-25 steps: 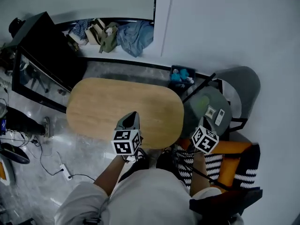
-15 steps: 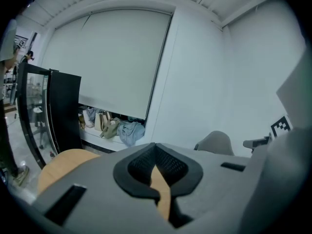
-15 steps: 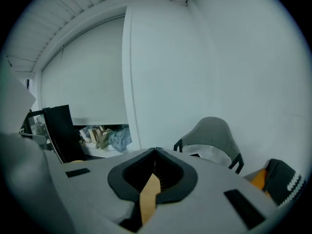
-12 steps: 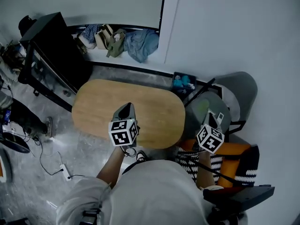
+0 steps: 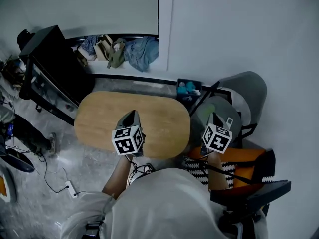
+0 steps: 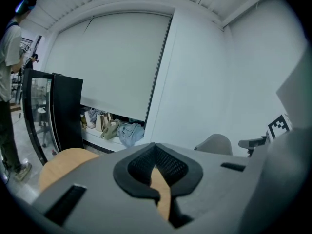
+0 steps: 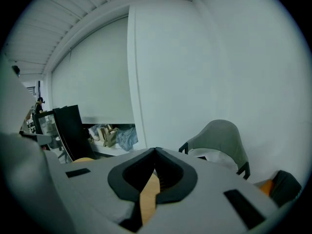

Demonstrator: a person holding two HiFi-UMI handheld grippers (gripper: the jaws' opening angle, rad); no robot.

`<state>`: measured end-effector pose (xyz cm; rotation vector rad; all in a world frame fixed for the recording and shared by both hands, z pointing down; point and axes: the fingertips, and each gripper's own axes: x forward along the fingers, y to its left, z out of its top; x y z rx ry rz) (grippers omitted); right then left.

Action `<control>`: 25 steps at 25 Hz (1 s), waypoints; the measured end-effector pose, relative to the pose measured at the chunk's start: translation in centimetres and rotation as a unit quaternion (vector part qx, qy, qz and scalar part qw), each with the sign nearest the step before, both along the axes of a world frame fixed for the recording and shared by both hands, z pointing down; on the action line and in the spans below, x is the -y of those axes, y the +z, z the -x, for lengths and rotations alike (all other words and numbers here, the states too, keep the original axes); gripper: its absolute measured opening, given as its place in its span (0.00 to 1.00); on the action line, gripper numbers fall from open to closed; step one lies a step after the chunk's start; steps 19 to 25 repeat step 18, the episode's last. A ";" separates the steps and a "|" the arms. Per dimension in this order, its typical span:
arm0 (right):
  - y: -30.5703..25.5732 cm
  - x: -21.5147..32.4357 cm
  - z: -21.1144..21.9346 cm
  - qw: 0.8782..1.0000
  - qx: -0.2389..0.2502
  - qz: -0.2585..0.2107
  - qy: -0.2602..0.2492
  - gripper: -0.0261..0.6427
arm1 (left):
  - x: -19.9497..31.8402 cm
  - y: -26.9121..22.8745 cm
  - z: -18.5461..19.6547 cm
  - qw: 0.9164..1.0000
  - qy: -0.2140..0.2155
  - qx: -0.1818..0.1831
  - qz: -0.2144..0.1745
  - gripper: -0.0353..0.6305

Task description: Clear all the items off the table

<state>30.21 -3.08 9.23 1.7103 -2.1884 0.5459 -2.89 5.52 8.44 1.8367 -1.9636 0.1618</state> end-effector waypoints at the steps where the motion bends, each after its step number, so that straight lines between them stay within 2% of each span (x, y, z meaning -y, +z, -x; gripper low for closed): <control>1: -0.1 0.0 0.0 1.000 0.002 -0.001 -0.002 0.07 | 0.0 -0.2 -0.3 1.000 0.002 0.003 0.000 0.05; 9: -0.3 -0.3 1.0 1.000 -0.002 0.000 -0.022 0.07 | -0.5 -0.5 -0.9 1.000 0.004 0.008 0.002 0.05; 25: -0.1 -0.8 0.7 1.000 -0.006 0.002 -0.019 0.07 | -0.9 -0.6 -1.0 1.000 0.010 0.011 0.003 0.05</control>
